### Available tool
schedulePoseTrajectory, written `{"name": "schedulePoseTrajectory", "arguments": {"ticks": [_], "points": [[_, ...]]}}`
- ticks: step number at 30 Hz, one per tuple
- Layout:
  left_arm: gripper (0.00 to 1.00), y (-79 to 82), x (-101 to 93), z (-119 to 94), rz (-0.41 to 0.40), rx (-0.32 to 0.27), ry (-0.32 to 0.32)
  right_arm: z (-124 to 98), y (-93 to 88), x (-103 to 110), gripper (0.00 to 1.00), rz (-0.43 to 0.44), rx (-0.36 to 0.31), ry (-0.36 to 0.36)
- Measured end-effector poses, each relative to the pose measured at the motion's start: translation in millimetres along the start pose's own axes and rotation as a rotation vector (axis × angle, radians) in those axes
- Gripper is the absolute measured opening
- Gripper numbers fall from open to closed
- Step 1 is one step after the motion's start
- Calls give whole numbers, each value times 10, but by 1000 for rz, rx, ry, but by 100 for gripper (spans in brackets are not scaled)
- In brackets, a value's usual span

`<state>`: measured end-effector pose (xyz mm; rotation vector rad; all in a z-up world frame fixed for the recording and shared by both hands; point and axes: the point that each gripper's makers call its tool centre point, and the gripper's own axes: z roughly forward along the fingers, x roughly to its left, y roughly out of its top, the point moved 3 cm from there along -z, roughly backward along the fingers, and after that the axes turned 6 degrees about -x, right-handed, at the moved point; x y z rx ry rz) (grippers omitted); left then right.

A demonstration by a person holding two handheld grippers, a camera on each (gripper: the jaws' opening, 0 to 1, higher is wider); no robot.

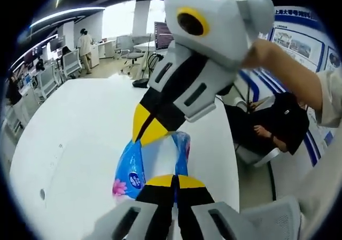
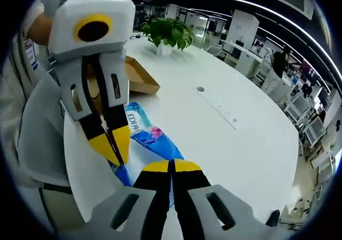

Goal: Operate the shoe box by opening the lid, removing the specified soft item, and placing it in the target area until the item is outside and the box remains undamaged.

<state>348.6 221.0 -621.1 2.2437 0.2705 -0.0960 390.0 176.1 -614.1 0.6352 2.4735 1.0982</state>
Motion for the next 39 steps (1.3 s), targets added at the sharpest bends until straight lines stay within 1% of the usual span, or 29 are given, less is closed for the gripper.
{"name": "schedulePoseTrajectory", "arguments": {"ticks": [5,14,17,21,24,27,33,39], "points": [[0,12,44,149,2,13,-22,22,-116,-82,0,15,15,1],[0,-6,100,363,-7,37,-50,90,-279,-132,0,37,36,7],[0,-48,107,435,-14,45,-58,128,-332,-131,0,47,42,13],[0,-137,134,520,-15,65,-62,204,-435,-106,0,46,63,25],[0,-222,142,592,-32,81,-69,278,-507,-78,0,51,71,37],[0,-293,152,660,-28,103,-75,360,-582,-72,0,62,85,49],[0,-379,181,724,-25,126,-77,446,-662,-83,0,73,97,54],[0,-436,213,736,-27,140,-70,492,-715,-121,0,76,109,51]]}}
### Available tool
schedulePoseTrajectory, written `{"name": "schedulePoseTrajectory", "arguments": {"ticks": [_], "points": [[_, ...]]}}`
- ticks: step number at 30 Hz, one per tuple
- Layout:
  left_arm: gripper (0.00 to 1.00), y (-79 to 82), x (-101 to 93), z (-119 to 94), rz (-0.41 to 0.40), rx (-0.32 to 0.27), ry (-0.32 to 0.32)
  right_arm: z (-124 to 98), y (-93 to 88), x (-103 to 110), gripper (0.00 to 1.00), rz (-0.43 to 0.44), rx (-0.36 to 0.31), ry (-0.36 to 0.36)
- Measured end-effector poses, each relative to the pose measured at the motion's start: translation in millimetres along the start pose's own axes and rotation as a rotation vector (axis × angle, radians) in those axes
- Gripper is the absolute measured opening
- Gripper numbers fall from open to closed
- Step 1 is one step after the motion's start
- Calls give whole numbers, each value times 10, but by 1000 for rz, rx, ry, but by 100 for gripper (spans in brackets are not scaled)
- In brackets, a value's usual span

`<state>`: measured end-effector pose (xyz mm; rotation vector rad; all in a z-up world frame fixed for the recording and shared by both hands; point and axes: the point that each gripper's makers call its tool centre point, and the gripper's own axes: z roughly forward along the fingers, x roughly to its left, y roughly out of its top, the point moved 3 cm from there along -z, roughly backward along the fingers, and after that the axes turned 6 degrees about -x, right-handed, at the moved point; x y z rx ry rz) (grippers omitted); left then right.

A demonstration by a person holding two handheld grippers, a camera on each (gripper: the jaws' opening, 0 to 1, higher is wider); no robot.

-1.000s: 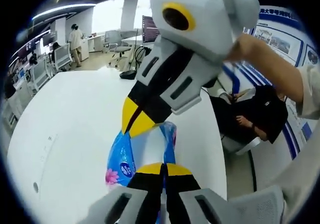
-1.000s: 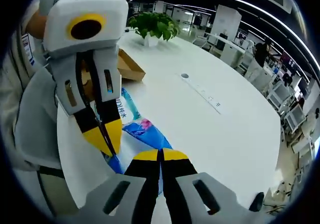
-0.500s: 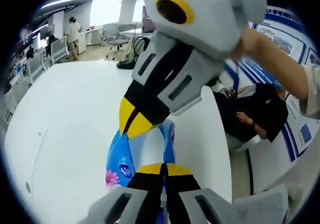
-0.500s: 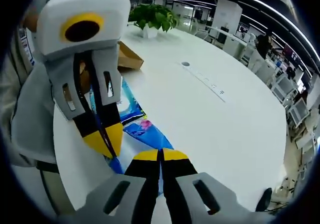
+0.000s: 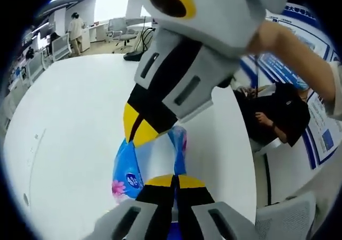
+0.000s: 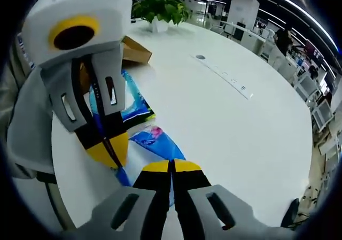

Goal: Operate the shoe box by opening the lid, removing the specified soft item, and placing it in the target area until the item is outside and the box remains undamaged.

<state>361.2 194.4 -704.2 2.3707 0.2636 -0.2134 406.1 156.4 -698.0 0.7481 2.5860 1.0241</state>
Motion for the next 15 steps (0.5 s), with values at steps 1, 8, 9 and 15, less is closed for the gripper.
{"name": "schedulePoseTrajectory", "arguments": {"ticks": [1,8,9,15], "points": [[0,-6,0,0,-3,-1,2,14,-5,3,0,-3,3,1],[0,-32,5,17,-11,0,6,57,-16,-18,0,-7,7,3],[0,-35,4,15,-10,1,6,59,-22,-22,0,-1,8,1],[8,-60,-12,-29,3,12,17,17,-25,-55,4,18,8,-29]]}}
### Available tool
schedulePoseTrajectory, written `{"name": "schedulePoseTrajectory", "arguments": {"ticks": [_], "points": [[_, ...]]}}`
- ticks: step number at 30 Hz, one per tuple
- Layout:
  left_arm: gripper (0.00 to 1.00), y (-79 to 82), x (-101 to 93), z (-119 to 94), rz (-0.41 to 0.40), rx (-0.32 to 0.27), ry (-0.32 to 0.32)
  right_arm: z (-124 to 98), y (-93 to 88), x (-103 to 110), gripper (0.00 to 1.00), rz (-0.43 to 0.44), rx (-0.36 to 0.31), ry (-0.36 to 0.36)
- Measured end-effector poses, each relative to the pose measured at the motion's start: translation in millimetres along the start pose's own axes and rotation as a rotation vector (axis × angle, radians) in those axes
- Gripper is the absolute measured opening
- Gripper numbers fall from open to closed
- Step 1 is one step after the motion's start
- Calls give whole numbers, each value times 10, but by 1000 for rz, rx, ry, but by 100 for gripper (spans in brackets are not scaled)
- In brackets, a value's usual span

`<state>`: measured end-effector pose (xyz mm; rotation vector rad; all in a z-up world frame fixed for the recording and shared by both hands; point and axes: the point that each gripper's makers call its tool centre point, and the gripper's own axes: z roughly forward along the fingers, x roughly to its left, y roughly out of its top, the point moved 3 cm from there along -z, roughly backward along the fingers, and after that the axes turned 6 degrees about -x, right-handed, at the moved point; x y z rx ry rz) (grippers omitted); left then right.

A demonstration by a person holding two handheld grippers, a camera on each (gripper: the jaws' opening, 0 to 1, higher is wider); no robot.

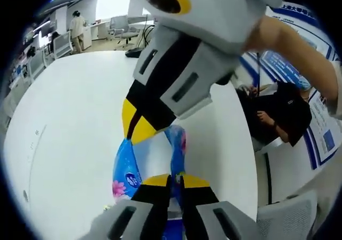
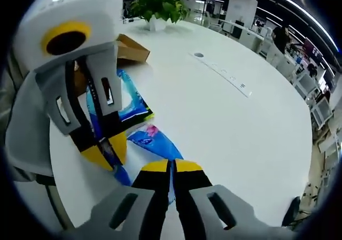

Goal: Operate the shoe box by opening the lid, removing the specified soft item, and placing it in the target area until the item is outside and the box remains undamaged.

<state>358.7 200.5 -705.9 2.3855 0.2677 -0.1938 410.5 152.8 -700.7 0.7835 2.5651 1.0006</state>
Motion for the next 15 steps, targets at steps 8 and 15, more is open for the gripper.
{"name": "schedulePoseTrajectory", "arguments": {"ticks": [8,15], "points": [[16,75,-29,-133,13,-28,28,-124,58,32,22,59,-28,-40],[21,72,-72,-324,6,-49,53,-267,109,132,36,117,-41,-61]]}}
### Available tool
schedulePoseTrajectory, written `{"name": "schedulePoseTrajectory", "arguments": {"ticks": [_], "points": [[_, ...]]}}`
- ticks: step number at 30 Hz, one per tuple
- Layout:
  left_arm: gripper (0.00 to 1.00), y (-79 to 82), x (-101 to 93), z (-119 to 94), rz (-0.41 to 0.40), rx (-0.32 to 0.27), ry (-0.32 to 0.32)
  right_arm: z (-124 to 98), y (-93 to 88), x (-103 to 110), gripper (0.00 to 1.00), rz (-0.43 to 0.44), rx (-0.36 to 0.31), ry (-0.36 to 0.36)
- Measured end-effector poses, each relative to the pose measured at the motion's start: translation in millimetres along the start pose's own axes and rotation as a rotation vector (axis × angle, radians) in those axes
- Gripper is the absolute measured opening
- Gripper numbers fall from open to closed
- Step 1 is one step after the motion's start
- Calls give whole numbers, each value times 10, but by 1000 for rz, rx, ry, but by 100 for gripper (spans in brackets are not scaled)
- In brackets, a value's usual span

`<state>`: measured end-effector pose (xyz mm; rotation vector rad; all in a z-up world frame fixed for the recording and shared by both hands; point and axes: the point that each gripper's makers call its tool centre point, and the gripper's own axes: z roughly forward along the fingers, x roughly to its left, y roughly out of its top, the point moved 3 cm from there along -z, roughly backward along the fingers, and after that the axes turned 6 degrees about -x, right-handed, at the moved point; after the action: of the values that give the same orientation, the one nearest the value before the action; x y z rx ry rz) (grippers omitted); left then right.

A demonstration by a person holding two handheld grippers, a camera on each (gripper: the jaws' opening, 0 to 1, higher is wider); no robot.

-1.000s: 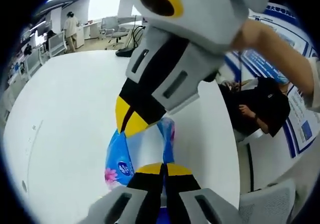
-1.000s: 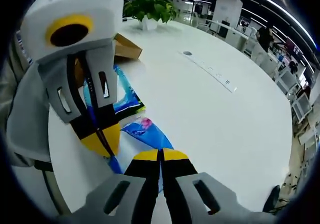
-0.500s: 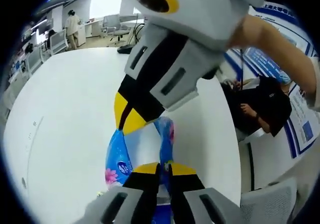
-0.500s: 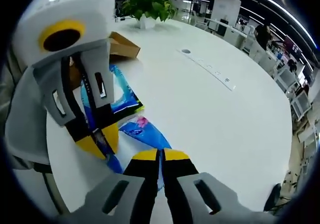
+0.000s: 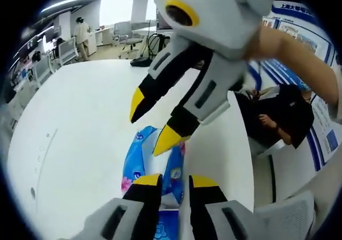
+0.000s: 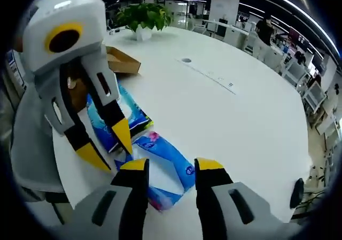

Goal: Operate the shoe box by opening the lid, removing the specified soft item, and placing it in the target area until the item is outside and the box remains undamaged.

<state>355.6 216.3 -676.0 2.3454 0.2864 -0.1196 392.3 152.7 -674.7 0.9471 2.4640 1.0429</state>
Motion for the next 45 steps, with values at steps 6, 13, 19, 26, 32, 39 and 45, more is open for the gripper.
{"name": "schedulePoseTrajectory", "arguments": {"ticks": [6,13,19,26,32,39,45], "points": [[27,-51,-54,-157,-11,-22,12,-110,0,72,44,11,6,-23],[35,-63,-104,-361,-27,-78,34,-250,-11,157,57,8,15,-46],[44,-52,-127,-566,-20,-124,59,-396,61,227,60,16,-6,-57],[55,-63,-89,-817,-42,-187,120,-522,146,330,66,20,-27,-75],[64,-80,-104,-1031,-52,-221,149,-585,256,470,71,15,-44,-64],[71,-81,-147,-1365,-73,-295,180,-654,441,648,74,1,-74,-43],[77,-154,-146,-1646,-95,-344,211,-693,605,833,75,-27,-87,-14]]}}
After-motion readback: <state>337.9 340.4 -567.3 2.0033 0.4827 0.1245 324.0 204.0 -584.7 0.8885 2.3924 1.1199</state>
